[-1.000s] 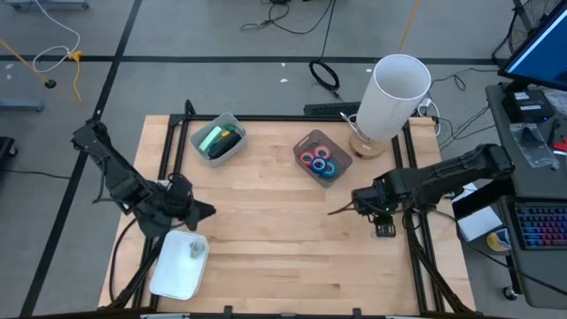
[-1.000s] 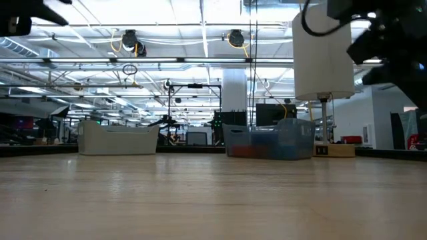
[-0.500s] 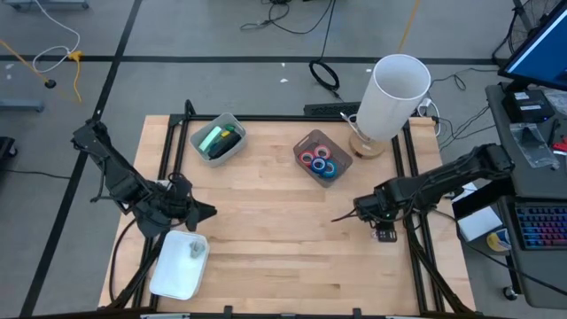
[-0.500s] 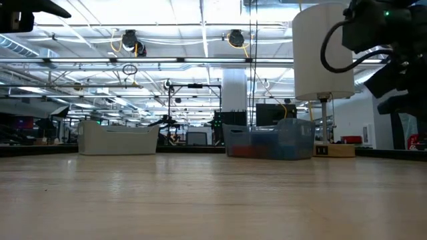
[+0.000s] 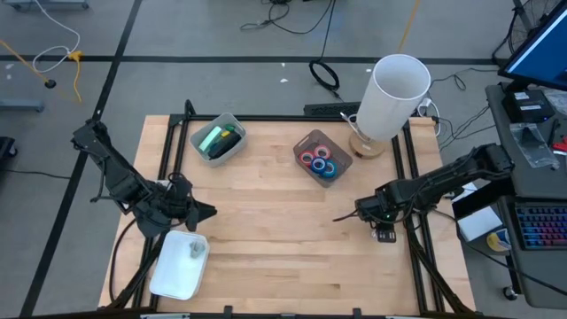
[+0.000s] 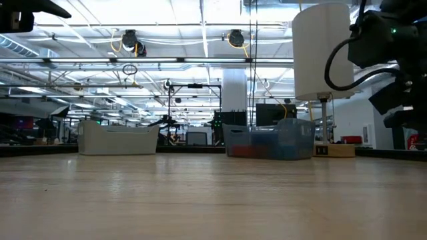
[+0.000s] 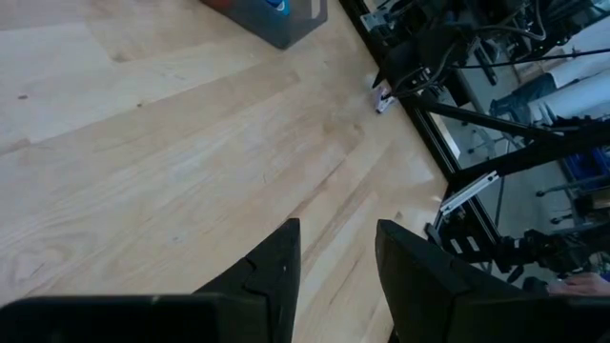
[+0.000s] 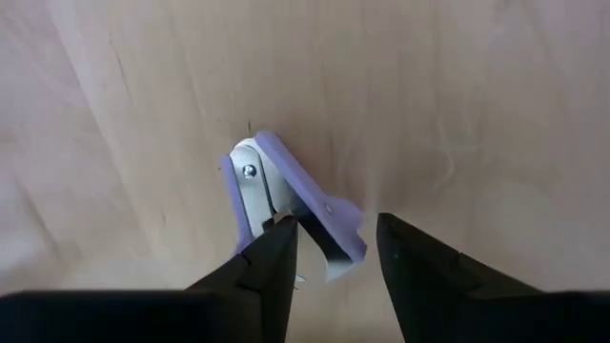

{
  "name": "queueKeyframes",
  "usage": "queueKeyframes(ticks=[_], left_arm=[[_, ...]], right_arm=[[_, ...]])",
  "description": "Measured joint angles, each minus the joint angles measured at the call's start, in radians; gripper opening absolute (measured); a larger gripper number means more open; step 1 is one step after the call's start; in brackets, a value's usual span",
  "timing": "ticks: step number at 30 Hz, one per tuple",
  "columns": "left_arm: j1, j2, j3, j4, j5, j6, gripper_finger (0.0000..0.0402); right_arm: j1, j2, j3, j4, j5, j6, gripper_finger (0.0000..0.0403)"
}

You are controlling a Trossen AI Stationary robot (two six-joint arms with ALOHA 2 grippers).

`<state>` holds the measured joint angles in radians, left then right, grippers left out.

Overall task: Pick and place Stapler, Stapler remover, tape
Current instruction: Put the purple staple remover into the white bin

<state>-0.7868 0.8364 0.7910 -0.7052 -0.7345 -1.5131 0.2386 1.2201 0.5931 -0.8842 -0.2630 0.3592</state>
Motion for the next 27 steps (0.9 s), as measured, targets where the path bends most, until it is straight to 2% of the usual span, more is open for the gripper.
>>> queueKeyframes(ticks=[4,12,18,21,27], left_arm=[[0.0,0.0,0.0,0.0,0.0,0.0,0.0136],[0.023,0.0,0.0,-0.001,-0.001,0.014,0.0136],[0.043,0.0,0.0,0.005,-0.001,0.045,0.0136],[0.057,0.0,0.0,0.041,-0.001,0.093,0.0136],[0.103,0.002,0.0,0.195,0.0,0.256,0.0136]], right_arm=[[0.0,0.0,-0.01,0.008,0.001,0.013,0.0116],[0.0,0.0,-0.015,0.046,-0.002,0.028,0.004],[-0.001,0.0,-0.015,0.06,-0.004,0.087,0.004],[-0.003,0.0,-0.016,0.108,-0.043,0.13,0.0042],[-0.024,-0.021,-0.016,0.385,-0.149,0.259,0.0043]])
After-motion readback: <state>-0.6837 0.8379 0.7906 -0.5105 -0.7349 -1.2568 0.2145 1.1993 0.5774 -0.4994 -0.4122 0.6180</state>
